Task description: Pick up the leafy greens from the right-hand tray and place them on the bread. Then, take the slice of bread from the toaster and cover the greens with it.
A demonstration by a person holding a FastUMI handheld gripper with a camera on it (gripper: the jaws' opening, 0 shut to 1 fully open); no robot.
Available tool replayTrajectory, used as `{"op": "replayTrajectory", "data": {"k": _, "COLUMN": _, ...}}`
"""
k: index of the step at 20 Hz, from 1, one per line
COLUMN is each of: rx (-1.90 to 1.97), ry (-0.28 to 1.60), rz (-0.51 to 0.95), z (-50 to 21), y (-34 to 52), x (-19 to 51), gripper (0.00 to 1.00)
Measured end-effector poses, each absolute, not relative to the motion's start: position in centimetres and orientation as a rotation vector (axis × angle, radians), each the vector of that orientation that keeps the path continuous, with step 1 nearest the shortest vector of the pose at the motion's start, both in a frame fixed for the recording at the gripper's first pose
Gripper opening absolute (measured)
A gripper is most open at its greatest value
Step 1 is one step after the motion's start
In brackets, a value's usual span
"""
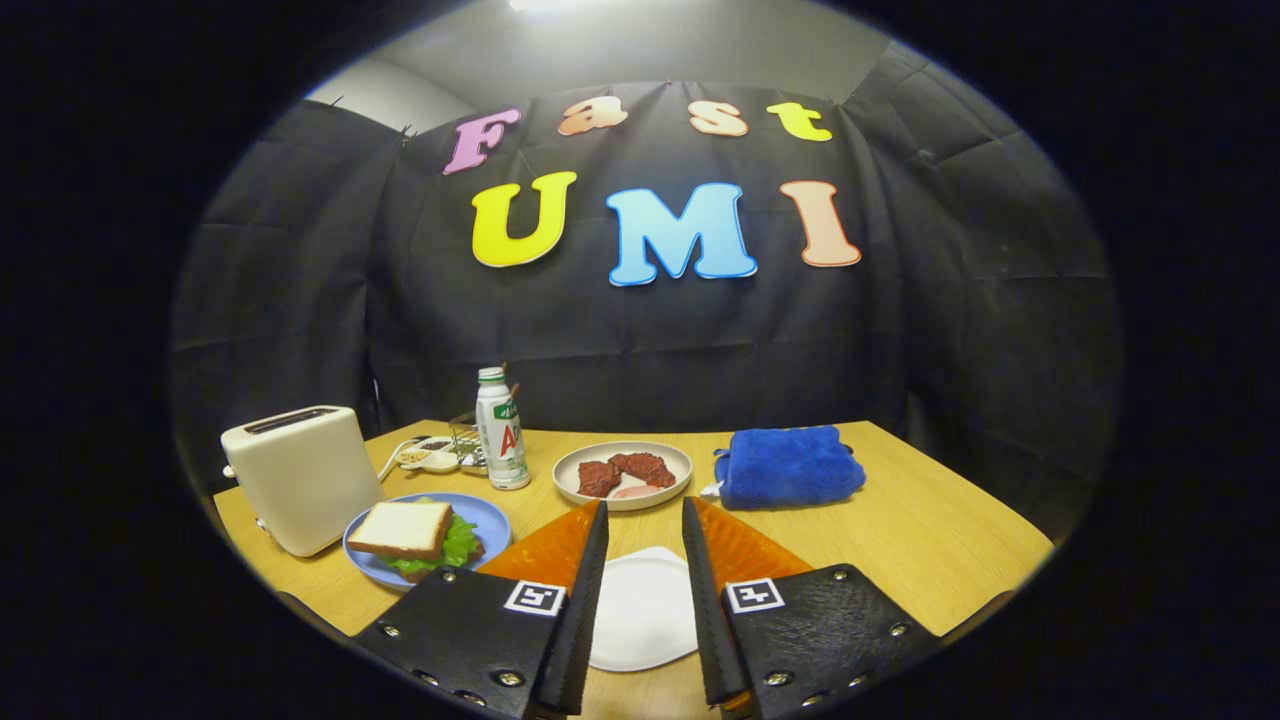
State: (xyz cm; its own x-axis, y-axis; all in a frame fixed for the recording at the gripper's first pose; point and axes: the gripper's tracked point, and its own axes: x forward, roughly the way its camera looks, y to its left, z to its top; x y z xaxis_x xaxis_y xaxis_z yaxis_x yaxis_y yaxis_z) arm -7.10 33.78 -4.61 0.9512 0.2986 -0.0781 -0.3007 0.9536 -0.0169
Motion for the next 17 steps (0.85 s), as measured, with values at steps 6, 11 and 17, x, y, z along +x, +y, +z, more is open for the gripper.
{"op": "replayTrajectory", "data": {"k": 6, "rx": -0.011, "ry": 0.108, "rz": 0.216, "z": -5.2, "y": 25.1, "x": -5.6, "gripper": 0.44}}
{"op": "replayTrajectory", "data": {"k": 11, "rx": -0.049, "ry": 0.039, "rz": 0.233, "z": -3.7, "y": 20.7, "x": -5.9, "gripper": 0.44}}
{"op": "replayTrajectory", "data": {"k": 17, "rx": -0.161, "ry": -0.108, "rz": 0.339, "z": -0.6, "y": 15.7, "x": -5.8, "gripper": 0.44}}
